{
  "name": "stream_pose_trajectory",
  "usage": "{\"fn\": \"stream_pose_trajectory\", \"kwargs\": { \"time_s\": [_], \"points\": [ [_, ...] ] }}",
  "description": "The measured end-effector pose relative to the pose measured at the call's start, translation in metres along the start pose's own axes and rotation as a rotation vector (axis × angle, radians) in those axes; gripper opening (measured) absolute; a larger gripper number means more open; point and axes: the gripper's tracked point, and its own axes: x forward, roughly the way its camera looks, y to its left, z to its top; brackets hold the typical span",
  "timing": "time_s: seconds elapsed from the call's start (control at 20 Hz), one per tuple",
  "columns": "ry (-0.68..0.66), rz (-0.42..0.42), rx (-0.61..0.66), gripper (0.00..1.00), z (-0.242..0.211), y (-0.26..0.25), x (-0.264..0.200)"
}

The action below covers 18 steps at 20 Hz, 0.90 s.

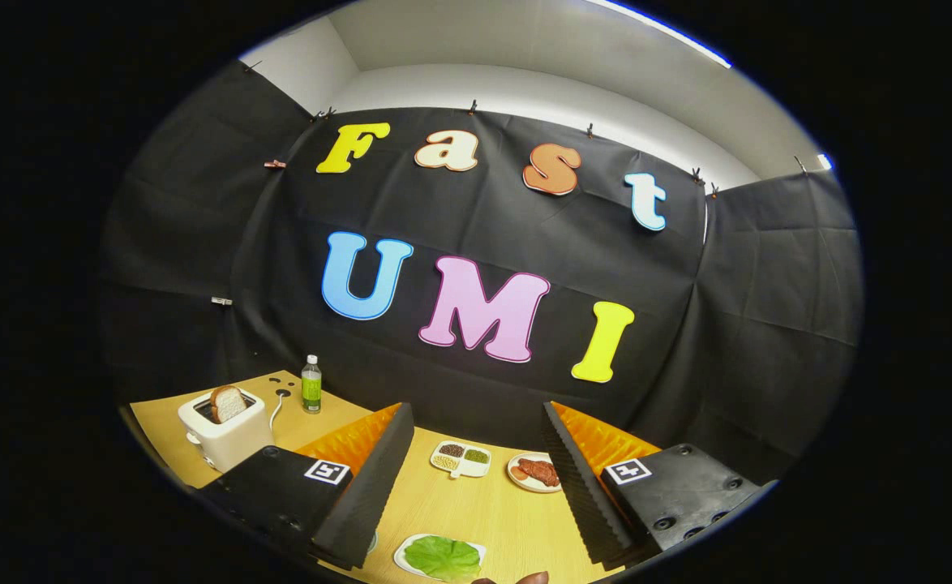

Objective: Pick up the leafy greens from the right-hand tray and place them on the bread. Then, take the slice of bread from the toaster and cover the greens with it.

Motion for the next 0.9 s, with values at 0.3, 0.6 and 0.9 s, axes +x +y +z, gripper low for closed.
{"fn": "stream_pose_trajectory", "kwargs": {
  "time_s": [0.3,0.6,0.9],
  "points": [
    [0.038,0.049,0.001,0.98,-0.014,0.009,0.006],
    [0.322,0.259,0.012,0.97,-0.119,0.036,0.007],
    [0.628,0.365,-0.033,0.96,-0.245,0.038,-0.004]
  ]
}}
